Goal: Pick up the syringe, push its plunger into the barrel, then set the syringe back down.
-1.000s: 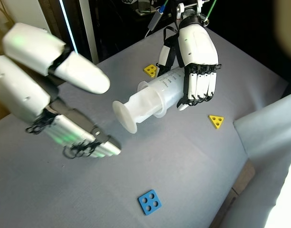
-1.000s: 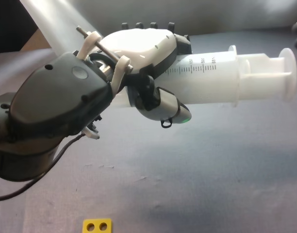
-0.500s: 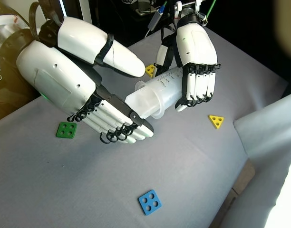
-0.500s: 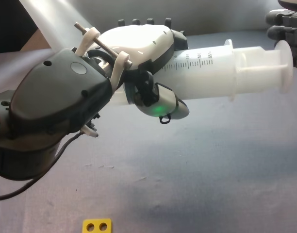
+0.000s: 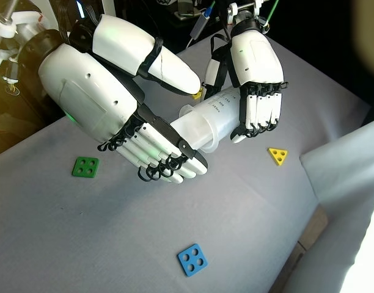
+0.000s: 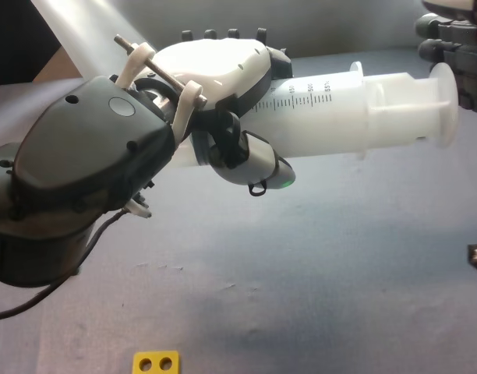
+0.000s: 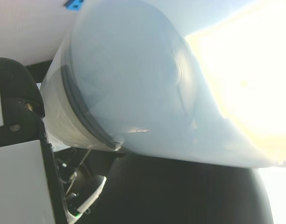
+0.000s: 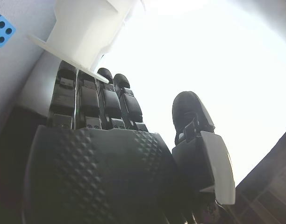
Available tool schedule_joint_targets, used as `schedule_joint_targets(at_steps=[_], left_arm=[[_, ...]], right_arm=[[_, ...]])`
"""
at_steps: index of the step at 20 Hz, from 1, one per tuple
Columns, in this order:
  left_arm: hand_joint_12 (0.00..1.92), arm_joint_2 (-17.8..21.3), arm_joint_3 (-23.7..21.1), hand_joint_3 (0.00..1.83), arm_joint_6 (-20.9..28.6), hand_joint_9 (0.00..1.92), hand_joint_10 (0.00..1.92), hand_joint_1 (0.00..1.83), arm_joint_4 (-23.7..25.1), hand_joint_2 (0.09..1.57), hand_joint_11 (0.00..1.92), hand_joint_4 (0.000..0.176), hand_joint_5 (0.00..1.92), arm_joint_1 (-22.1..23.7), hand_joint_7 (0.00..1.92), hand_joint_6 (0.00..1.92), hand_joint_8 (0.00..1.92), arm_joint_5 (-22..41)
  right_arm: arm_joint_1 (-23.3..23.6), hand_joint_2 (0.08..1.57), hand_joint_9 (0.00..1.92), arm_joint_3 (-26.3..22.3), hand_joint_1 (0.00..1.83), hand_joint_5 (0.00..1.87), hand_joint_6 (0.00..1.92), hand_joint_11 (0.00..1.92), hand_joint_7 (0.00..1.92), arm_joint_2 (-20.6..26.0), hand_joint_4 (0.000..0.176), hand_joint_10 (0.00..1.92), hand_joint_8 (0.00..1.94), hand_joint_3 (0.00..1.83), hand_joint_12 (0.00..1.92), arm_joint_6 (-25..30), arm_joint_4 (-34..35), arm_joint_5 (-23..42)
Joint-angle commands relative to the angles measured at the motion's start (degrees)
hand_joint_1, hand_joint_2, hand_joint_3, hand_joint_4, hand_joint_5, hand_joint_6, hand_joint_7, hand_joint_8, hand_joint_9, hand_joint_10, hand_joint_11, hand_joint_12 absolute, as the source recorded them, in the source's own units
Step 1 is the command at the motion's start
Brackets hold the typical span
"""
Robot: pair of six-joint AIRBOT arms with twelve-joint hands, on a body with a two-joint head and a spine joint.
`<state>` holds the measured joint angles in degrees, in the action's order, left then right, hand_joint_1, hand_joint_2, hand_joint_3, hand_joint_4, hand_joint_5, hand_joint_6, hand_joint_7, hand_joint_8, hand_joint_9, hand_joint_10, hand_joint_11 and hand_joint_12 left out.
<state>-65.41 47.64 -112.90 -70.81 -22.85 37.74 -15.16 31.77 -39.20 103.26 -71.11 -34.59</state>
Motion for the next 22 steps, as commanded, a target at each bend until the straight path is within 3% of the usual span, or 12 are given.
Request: schedule_joint_targets(at_steps=[1, 5, 10, 13, 16, 22], left_arm=[[1.45, -0.14, -0.04, 0.00, 0.96, 0.62, 1.58, 1.33, 4.37, 1.27, 0.48, 0.000, 0.61, 1.30, 0.73, 1.30, 1.60, 1.23], [1.45, -0.14, -0.04, 0.00, 0.79, 0.67, 1.54, 1.34, 4.37, 1.25, 0.47, 0.000, 0.60, 1.30, 0.79, 1.31, 1.51, 1.13], [1.47, -0.14, 0.02, 0.00, 0.63, 0.62, 1.58, 1.33, 4.37, 1.27, 0.46, 0.000, 0.61, 1.31, 0.74, 1.31, 1.58, 1.13], [1.47, -0.14, 0.11, 0.00, 0.44, 0.68, 1.54, 1.34, 4.37, 1.25, 0.48, 0.000, 0.59, 1.42, 0.79, 1.31, 1.50, 1.13], [1.49, -0.15, 0.14, 0.00, 0.36, 0.62, 1.61, 1.33, 4.37, 1.28, 0.47, 0.000, 0.58, 1.43, 0.73, 1.32, 1.58, 1.13], [1.51, -0.14, 0.33, 0.00, 0.29, 0.65, 1.58, 1.33, 4.37, 1.26, 0.45, 0.000, 0.55, 1.43, 0.78, 1.37, 1.51, 1.12]], right_arm=[[1.02, 1.32, 0.04, -0.88, 0.00, 0.06, 0.00, 0.00, 0.06, -1.31, 0.000, 0.00, 0.00, 0.00, 0.12, 0.61, -1.98, 5.20], [1.60, 1.32, 0.07, -0.87, 0.00, 0.09, 0.01, 0.00, 0.09, -4.54, 0.000, 0.01, 0.01, 0.00, 0.20, 0.87, -1.99, 1.87], [2.01, 1.32, 0.08, -0.87, 0.00, 0.09, 0.00, 0.00, 0.09, -8.19, 0.000, 0.01, 0.00, 0.00, 0.24, 1.26, -2.02, 0.53], [2.11, 1.32, 0.06, -0.88, 0.00, 0.08, 0.00, 0.00, 0.08, -10.24, 0.000, 0.00, 0.00, 0.00, 0.19, 1.86, -2.04, 0.68], [2.20, 1.33, 0.08, -0.85, 0.00, 0.09, 0.00, 0.00, 0.09, -12.23, 0.000, 0.01, 0.00, 0.00, 0.23, 3.82, -4.30, 0.65], [2.52, 1.33, 0.06, -0.86, 0.00, 0.08, 0.00, 0.00, 0.08, -17.35, 0.000, 0.00, 0.00, 0.00, 0.17, 7.82, -7.22, -2.37]])
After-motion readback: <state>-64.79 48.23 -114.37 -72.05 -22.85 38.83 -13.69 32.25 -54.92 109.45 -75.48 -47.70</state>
